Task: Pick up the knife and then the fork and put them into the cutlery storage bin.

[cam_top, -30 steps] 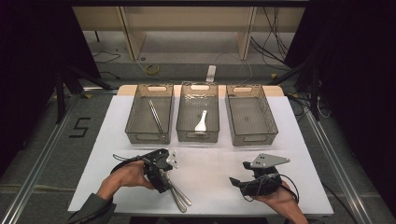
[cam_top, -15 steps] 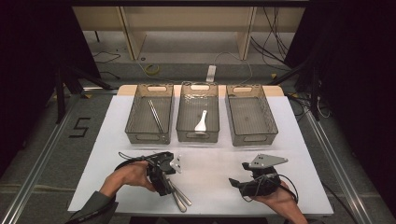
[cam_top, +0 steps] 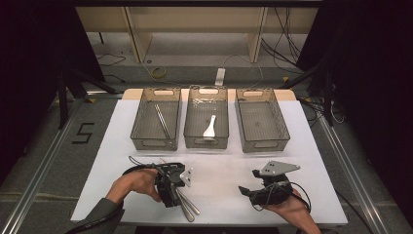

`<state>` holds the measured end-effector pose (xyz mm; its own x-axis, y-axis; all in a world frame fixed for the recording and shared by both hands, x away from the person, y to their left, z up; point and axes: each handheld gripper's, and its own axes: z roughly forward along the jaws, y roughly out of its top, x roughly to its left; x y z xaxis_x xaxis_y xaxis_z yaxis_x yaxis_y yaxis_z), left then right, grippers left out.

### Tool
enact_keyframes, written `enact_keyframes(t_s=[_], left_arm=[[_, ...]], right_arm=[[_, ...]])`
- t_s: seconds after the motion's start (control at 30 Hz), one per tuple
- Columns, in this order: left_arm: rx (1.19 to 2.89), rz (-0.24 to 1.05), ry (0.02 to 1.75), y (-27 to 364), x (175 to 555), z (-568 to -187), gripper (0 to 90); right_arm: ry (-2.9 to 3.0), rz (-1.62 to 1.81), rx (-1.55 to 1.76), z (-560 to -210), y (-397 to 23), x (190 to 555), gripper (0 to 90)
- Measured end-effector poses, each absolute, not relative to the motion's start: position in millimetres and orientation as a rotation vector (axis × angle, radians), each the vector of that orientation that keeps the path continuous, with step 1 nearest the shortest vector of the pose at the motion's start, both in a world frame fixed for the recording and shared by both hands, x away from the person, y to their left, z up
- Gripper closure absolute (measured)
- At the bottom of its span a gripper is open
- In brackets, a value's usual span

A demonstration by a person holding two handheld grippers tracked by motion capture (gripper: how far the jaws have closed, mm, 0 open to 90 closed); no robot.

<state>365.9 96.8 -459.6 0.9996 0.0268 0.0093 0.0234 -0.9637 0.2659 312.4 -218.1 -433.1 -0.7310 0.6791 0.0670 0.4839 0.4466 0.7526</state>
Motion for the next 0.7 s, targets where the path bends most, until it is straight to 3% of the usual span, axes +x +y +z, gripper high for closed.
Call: enact_keyframes(t_s=[0.3, 0.7], left_arm=[[2.932, 0.005, -0.006, 96.3, 368.8, -465.5, 27.3], [2.916, 0.028, 0.058, 98.6, 372.5, -462.6, 48.2]], right_arm=[[2.457, 1.156, 1.003, -433.4, -217.4, 312.6, 26.2], [2.464, 1.147, 1.008, -433.6, -216.9, 312.5, 26.3]])
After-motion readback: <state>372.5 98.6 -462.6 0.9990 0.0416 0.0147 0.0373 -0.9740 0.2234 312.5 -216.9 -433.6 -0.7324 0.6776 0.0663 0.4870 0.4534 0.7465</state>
